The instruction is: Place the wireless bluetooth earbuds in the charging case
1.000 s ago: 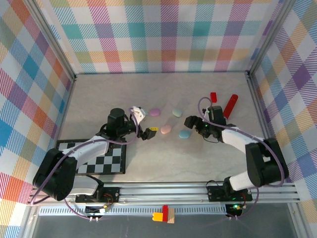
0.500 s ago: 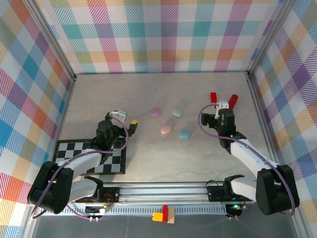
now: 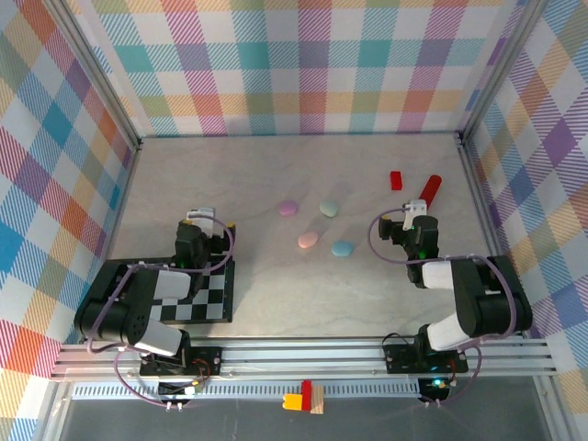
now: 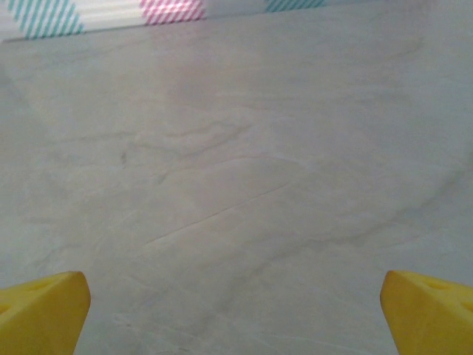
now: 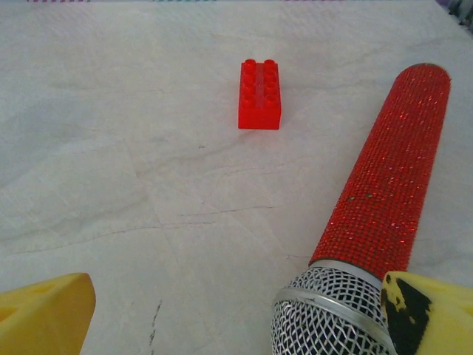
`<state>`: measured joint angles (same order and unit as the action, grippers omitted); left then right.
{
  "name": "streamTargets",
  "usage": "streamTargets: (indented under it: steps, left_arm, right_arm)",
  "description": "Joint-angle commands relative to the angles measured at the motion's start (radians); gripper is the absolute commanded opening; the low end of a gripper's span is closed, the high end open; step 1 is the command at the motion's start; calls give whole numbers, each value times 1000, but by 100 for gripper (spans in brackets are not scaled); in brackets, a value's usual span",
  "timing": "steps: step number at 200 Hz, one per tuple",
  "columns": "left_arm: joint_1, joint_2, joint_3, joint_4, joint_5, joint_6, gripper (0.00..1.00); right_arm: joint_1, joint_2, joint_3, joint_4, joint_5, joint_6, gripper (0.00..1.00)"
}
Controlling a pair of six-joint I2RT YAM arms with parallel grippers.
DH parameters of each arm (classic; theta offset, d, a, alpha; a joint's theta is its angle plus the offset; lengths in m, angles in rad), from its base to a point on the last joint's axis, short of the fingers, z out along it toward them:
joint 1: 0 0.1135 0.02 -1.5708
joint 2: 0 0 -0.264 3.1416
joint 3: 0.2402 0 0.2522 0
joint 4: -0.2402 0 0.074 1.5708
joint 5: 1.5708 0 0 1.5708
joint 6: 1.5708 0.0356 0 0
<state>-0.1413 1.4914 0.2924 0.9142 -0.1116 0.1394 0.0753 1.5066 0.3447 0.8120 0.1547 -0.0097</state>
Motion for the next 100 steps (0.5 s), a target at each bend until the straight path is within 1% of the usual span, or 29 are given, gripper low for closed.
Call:
streamTargets:
  steps: [1,6,15,27,38,47,100]
  left_arm:
    - [68,92,16,164,46,-89,100]
    - [73,97,22,158,54,-94,100]
    - [77,72,44,71,58,-101,100]
    - [78,89,78,36,47,-101,100]
    - [78,84,141,-103,44,-105,100]
    - [78,91,130,-64,39,-105,100]
    - [78,87,128,-68,39,-103,100]
  right_arm:
    - [-16,27,34,79,-71,-3,99]
    - [-24,24,41,59,-82,3,99]
    - [-31,30,48,55,-84,9,99]
    - [-47,30,61,29,-103,23,99]
    - [-60,29,68,14,-120,30,99]
    - [-61,29,66,18,-118,30,99]
    - [-60,30,67,18,-118,28,99]
